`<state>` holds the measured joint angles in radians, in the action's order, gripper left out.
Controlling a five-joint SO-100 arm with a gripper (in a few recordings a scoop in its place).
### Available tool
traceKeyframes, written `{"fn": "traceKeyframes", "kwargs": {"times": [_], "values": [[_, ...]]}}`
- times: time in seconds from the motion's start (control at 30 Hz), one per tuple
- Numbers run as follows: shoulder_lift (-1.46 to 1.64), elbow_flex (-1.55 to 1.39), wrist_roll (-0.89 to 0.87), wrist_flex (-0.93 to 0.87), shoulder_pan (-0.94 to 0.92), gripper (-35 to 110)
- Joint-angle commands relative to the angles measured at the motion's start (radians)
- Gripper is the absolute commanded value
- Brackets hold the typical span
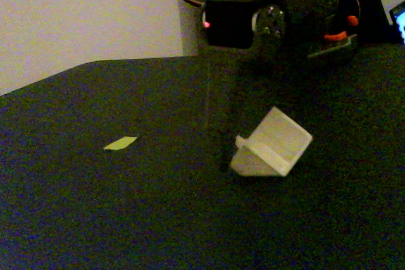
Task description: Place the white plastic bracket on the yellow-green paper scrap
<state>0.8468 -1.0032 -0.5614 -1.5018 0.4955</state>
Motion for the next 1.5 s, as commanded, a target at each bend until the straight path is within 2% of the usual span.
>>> {"fn": "traceKeyframes", "kwargs": {"times": [0.0, 0.13, 0.2, 0.27, 0.3, 0.57, 0.83, 1.17, 1.47], "values": [[0.034, 0.018, -0.005, -0.011, -0.003, 38], [0.015, 0.034, 0.000, -0.020, -0.012, 35], [0.002, 0.049, 0.002, -0.028, -0.015, 23], [-0.005, 0.055, -0.006, -0.037, -0.020, 2], [-0.005, 0.055, -0.014, -0.038, -0.021, 0], [0.029, 0.055, -0.015, -0.051, -0.031, 0], [0.256, -0.077, 0.021, 0.000, -0.080, 0], [0.566, -0.449, 0.067, 0.166, -0.318, 0], [0.623, -0.604, -0.005, 0.259, -0.476, 0]]}}
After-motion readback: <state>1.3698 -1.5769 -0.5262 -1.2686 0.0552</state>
